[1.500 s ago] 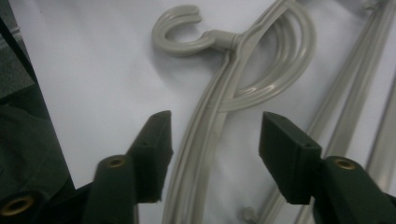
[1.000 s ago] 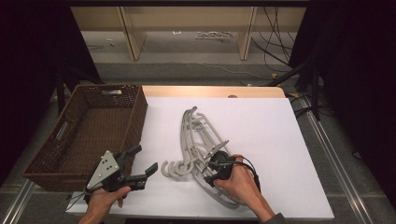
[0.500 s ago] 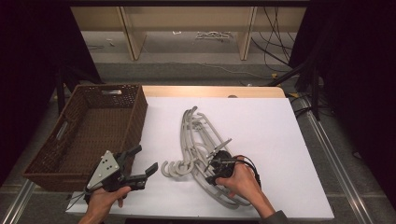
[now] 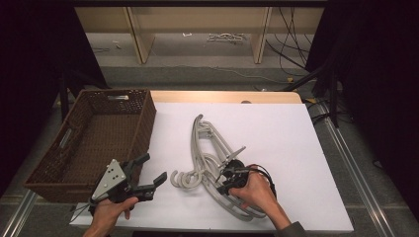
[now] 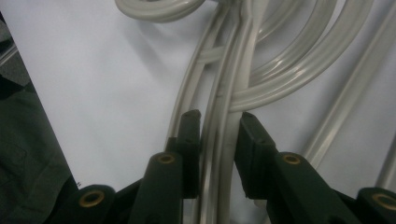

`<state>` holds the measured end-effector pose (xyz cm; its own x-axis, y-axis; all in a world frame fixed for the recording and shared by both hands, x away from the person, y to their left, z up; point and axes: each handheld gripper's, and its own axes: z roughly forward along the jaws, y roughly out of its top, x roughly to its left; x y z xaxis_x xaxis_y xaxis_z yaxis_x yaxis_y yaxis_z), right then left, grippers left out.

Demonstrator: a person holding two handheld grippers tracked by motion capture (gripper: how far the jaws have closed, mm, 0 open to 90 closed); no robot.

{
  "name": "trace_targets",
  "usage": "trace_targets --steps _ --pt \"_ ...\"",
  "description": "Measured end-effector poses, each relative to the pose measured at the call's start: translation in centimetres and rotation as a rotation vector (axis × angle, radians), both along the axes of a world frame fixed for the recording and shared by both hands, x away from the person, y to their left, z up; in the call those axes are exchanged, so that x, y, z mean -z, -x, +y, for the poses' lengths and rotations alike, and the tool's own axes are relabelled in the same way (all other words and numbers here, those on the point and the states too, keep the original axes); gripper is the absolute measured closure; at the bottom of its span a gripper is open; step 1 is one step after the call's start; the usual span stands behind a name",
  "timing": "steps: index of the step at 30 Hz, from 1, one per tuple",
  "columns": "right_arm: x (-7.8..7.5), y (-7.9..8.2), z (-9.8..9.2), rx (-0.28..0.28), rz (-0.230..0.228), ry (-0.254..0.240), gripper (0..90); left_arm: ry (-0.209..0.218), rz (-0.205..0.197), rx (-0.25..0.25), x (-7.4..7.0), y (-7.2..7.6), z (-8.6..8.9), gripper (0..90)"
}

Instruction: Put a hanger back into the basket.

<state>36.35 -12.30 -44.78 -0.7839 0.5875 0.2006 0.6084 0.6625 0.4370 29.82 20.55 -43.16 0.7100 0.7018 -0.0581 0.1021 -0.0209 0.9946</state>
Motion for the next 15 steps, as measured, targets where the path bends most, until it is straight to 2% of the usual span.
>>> trace_targets --steps 1,2,11,15 --pt "0.0 0.0 0.0 0.0 0.0 0.0 74.0 0.0 0.0 0.0 0.0 0.0 0.0 15.8" --pt "-0.5 -0.1 -0.3 0.008 -0.023 -0.005 78.6 -0.001 -0.003 0.0 0.0 0.0 0.1 15.8" --pt "-1.5 0.0 -1.2 0.022 -0.053 -0.01 79.3 0.005 -0.001 -0.008 -0.1 0.0 0.2 15.8" --pt "-2.2 -0.1 -2.1 0.051 -0.068 -0.046 79.9 0.009 -0.004 -0.007 -0.1 0.0 0.3 15.8"
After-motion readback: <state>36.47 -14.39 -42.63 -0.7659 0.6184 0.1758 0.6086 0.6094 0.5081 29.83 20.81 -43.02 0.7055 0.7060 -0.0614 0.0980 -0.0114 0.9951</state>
